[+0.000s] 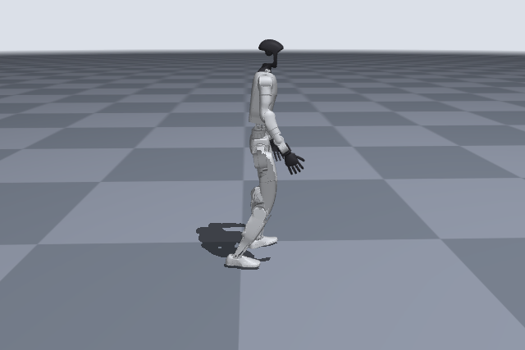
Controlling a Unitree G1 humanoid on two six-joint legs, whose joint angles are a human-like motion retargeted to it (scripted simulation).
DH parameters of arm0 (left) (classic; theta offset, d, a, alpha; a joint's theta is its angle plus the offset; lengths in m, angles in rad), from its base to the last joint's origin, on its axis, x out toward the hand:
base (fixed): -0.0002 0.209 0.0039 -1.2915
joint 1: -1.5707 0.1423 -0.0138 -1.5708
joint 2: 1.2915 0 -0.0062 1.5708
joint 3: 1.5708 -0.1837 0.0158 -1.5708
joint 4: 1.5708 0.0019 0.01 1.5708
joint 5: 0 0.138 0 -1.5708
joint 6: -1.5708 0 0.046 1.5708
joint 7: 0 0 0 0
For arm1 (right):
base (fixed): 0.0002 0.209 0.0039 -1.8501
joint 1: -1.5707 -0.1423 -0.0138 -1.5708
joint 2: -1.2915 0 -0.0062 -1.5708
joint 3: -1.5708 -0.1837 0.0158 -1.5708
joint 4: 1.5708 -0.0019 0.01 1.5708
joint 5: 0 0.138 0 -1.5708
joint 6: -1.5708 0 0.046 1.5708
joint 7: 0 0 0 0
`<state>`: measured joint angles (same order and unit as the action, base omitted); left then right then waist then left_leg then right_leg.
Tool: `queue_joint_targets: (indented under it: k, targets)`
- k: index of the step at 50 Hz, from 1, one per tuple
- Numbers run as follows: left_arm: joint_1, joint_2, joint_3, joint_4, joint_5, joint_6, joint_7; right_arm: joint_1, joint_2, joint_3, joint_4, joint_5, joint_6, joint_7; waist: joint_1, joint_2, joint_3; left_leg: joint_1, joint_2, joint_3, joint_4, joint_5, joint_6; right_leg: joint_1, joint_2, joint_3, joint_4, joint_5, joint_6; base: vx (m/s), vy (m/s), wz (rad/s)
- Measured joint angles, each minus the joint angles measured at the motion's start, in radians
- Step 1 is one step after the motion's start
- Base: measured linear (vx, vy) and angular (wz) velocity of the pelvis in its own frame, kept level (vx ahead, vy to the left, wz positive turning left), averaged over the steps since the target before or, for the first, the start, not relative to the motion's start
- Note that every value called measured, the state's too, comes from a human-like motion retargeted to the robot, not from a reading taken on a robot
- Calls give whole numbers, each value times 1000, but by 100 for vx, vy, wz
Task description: Sport exercise
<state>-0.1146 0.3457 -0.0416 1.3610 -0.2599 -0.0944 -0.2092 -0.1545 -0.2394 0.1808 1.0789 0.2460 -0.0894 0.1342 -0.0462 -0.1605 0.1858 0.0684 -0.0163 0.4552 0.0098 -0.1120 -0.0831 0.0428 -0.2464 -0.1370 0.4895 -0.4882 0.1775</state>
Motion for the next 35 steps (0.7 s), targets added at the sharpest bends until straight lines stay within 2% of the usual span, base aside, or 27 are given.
queue_joint_targets:
  k: [3,5,10,15,20,23,27,32,35]
  targets:
    - [59,-3,33,27,-5,1,-7,-37,-20,-5,-3,20,-9,-5,12,9,12,-42,56,33,67,17,-13,7,40,-15,-71,31,-14,-25,-27,-17]
    - [93,-11,48,39,-9,0,-15,-59,-36,-12,5,37,-13,-12,15,18,16,-67,96,76,126,3,0,9,63,-30,-117,60,-21,-27,-25,-2]
    - [164,-46,49,49,-17,-4,-44,-92,-79,-39,42,82,-21,-31,34,57,33,-155,214,95,435,-122,28,25,125,-41,-215,140,-36,-28,-20,-12]
    - [205,-85,21,34,-13,0,-86,-95,-116,-61,69,119,-25,-51,54,165,48,-253,410,1,942,-263,60,47,263,-26,-298,216,-71,-27,-13,-20]
    - [200,-118,-9,10,2,7,-104,-79,-139,-72,67,125,-17,-63,57,285,40,-268,525,-127,1278,-274,74,46,400,-8,-373,294,-113,-25,-7,-16]
    - [177,-131,-25,-4,5,7,-96,-60,-138,-73,51,124,-13,-68,42,335,28,-237,533,-182,1367,-246,59,33,450,-8,-405,335,-128,-25,-2,-2]
    - [111,-135,-42,-15,-10,1,-75,-34,-119,-69,24,116,-5,-68,4,358,9,-177,476,-215,1333,-209,27,6,469,-25,-457,396,-127,-27,2,15]
    - [12,-124,-67,-29,-36,-10,-55,6,-73,-37,17,99,2,-46,-52,353,-9,-70,369,-206,1074,-253,-1,-64,444,-68,-452,444,-99,-34,5,21]
    - [-69,-109,-87,-46,-46,-14,-54,21,-51,-14,26,82,9,-19,-81,312,-10,3,262,-182,806,-324,13,-148,373,-100,-375,435,-70,-42,6,29]
